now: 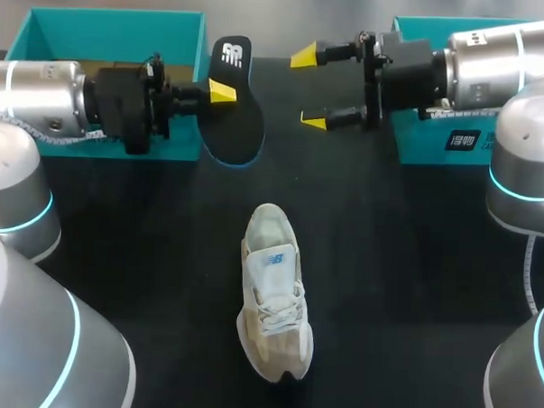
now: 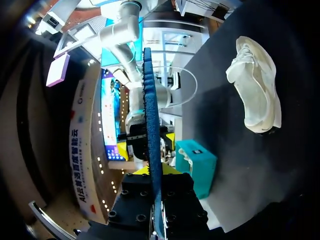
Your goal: Take the shoe out of the shoebox, open the shoe tongue, remove and reinsert the insole, then place the shoe into the shoebox
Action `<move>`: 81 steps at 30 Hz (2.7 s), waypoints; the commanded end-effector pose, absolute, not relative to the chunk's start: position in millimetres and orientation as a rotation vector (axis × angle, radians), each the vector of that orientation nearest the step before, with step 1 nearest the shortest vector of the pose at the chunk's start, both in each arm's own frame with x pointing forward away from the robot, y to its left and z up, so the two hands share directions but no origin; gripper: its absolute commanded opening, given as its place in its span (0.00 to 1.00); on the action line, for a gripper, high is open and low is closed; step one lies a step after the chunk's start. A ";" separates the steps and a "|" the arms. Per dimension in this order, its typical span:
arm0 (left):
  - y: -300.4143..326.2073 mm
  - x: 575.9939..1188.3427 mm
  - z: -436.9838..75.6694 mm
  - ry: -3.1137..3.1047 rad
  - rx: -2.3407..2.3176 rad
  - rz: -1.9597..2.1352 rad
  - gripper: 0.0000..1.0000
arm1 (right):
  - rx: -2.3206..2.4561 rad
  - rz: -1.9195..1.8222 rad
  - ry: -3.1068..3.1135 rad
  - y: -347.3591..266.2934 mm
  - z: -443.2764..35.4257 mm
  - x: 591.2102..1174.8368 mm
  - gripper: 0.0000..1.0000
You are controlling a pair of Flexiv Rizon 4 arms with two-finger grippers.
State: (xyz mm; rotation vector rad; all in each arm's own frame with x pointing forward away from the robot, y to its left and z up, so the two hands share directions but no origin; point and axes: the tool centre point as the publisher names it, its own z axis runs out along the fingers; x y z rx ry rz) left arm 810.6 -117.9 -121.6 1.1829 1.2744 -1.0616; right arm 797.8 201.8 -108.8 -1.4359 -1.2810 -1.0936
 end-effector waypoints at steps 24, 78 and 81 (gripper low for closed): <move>-117.9 819.4 -126.5 1.170 1.177 -1.037 0.00 | -1.331 -1.076 -1.339 234.2 -120.9 778.4 1.00; -128.6 817.1 -126.0 1.159 1.186 -1.052 0.00 | -1.123 -1.105 -1.455 278.6 -131.6 757.9 0.29; -129.0 816.4 -126.0 1.156 1.189 -1.048 0.00 | -1.125 -1.106 -1.458 279.1 -131.5 757.6 0.26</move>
